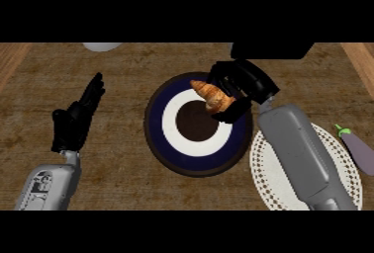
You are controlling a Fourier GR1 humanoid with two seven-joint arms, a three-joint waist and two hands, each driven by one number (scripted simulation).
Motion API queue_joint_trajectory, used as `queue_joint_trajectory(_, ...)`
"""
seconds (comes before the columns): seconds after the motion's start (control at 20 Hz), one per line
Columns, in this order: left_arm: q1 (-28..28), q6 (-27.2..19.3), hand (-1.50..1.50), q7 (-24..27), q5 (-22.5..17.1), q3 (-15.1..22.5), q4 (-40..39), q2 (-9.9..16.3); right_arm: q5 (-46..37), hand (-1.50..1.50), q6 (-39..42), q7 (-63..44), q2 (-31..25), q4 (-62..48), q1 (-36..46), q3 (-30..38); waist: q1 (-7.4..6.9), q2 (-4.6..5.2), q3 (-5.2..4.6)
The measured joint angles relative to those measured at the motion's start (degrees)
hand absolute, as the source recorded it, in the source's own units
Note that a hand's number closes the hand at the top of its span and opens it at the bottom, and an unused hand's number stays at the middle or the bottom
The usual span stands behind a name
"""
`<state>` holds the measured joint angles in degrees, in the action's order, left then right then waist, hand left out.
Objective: Pick the croissant from the placemat and place it in the plate
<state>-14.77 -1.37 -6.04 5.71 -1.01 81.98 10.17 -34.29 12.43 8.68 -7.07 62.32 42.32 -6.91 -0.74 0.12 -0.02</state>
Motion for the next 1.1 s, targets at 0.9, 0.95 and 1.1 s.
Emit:
queue_joint_trajectory(0.9, -1.7, 0.6, 0.00, 0.9, 0.6, -0.7, -1.9, -0.6, 17.9, -1.50, -10.3, -0.5, 7.0, -19.8, 4.4, -8.6, -0.75, 0.18, 0.05)
queue_joint_trajectory(0.95, -1.6, 0.4, 0.00, 0.8, 0.7, -0.7, -2.1, -0.7, 20.0, -1.50, -10.4, -0.6, 7.0, -19.0, 4.3, -7.8, -0.59, 0.14, 0.06)
queue_joint_trajectory(1.1, -1.1, 0.9, 0.00, 0.4, 0.1, -1.4, -1.6, -0.2, 24.2, -1.50, -10.6, -0.7, 6.7, -18.1, 4.7, -3.0, -0.10, 0.02, 0.05)
